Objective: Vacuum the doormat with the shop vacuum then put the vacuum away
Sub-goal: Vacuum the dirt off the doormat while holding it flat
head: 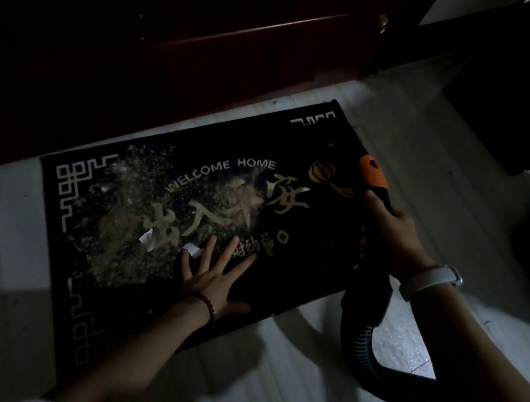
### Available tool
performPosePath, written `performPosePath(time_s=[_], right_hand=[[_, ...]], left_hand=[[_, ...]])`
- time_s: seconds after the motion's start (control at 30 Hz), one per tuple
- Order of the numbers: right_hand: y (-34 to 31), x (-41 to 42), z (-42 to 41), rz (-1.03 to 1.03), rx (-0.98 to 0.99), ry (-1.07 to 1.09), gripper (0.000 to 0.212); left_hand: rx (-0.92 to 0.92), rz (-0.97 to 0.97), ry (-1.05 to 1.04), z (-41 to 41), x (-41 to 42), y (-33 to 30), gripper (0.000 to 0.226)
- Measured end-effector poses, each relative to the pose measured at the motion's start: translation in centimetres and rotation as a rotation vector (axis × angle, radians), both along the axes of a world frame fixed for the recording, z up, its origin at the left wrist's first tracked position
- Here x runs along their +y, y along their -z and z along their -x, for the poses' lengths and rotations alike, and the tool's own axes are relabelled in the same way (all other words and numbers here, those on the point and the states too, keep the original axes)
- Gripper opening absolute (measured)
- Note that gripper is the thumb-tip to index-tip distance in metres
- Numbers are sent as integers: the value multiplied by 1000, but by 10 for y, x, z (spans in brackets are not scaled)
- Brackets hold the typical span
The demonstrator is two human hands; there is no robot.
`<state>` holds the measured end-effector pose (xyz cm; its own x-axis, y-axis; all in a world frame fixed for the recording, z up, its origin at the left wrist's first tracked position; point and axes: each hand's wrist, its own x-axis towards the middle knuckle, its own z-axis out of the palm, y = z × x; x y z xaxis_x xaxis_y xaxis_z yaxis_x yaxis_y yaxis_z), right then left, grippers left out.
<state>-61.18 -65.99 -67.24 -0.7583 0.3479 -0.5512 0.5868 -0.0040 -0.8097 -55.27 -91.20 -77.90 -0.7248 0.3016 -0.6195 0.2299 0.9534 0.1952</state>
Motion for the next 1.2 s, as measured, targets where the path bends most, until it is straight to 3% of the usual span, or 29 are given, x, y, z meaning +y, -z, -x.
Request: performPosePath(time_s=[0.2, 0.3, 0.47, 0.7, 0.83, 1.03, 1.1, 1.2], right_hand=[[8, 0, 10, 195, -63, -27, 33], [12, -14, 2, 190, -93, -37, 31], [6, -55, -31, 205, -112, -242, 26], [-11, -39, 2, -131, 107, -155, 19], [9, -34, 23, -260, 39, -195, 39], [33, -52, 11, -420, 14, -296, 40], [32, -64, -5, -403, 33, -380, 35], [35, -91, -50, -447, 10, -736, 31]], left_hand=[[-20, -10, -12, 7, -1, 3, 88], [-14, -10, -15, 8, -1, 4, 88], [-20, 17, -17, 11, -1, 3, 86], [-32, -12, -13, 17, -2, 0, 86], [4, -41, -24, 17, -9, -7, 88], [42, 55, -216, -12, -46, -8, 109], [15, 42, -241, -14, -48, -5, 109], [-26, 39, -283, -10, -44, -5, 108]])
